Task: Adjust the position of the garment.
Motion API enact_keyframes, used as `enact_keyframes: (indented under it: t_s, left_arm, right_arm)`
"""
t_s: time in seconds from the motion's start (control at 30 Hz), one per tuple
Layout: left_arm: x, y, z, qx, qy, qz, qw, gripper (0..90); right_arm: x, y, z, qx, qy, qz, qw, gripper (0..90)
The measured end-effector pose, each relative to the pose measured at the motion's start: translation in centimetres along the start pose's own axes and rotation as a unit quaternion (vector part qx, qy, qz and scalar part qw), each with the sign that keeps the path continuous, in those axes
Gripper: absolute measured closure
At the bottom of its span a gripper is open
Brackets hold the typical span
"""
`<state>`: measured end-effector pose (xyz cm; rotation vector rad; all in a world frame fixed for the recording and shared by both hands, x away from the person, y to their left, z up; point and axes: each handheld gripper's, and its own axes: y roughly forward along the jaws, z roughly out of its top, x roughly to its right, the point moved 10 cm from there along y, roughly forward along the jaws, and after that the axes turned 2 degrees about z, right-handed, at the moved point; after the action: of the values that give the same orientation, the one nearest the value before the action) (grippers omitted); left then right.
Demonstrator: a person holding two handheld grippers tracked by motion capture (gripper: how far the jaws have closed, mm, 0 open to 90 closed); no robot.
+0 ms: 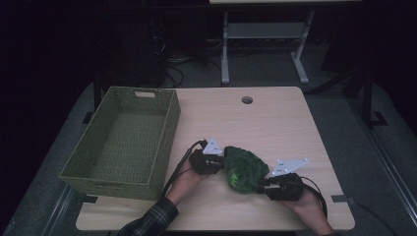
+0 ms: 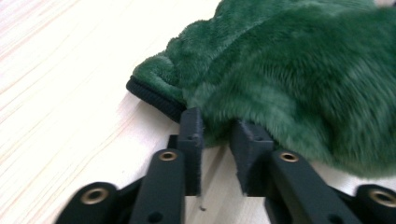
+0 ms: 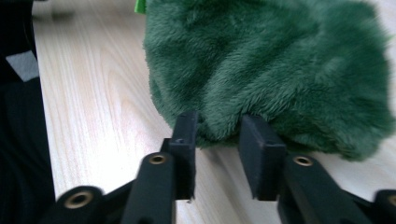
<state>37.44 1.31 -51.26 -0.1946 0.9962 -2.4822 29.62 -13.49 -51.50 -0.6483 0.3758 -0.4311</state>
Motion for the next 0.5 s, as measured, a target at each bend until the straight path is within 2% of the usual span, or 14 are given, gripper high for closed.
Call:
enact_keyframes:
  t_s: [0.1,0.2,0.27,0.33,0.4,0.5]
  left_arm:
    - [-0.2,-0.9,-0.5,-0.005,-0.013,0.008,0.9999,65.4]
    - [-0.1,-2.1,-0.6,0.0,-0.02,0.007,0.9998,65.0]
    - [0.1,-3.2,-0.2,0.014,-0.025,0.004,0.9996,69.3]
    - [0.4,-3.9,0.2,0.025,-0.03,-0.003,0.9992,77.2]
    - [0.8,-4.5,0.7,0.035,-0.035,-0.016,0.9987,85.4]
    - [1.3,-4.9,1.8,0.05,-0.046,-0.031,0.9972,89.7]
  right_arm:
    - [0.3,-1.0,0.4,0.023,0.002,-0.01,0.9997,62.6]
    - [0.8,-2.1,0.6,0.039,0.004,-0.022,0.999,66.9]
    - [1.4,-2.9,1.0,0.052,0.004,-0.031,0.9982,71.5]
    - [2.2,-3.7,1.5,0.063,0.009,-0.04,0.9972,78.8]
    - [3.6,-4.2,1.9,0.065,0.012,-0.062,0.9959,87.4]
    - [5.8,-4.0,2.3,0.06,0.021,-0.083,0.9946,90.0]
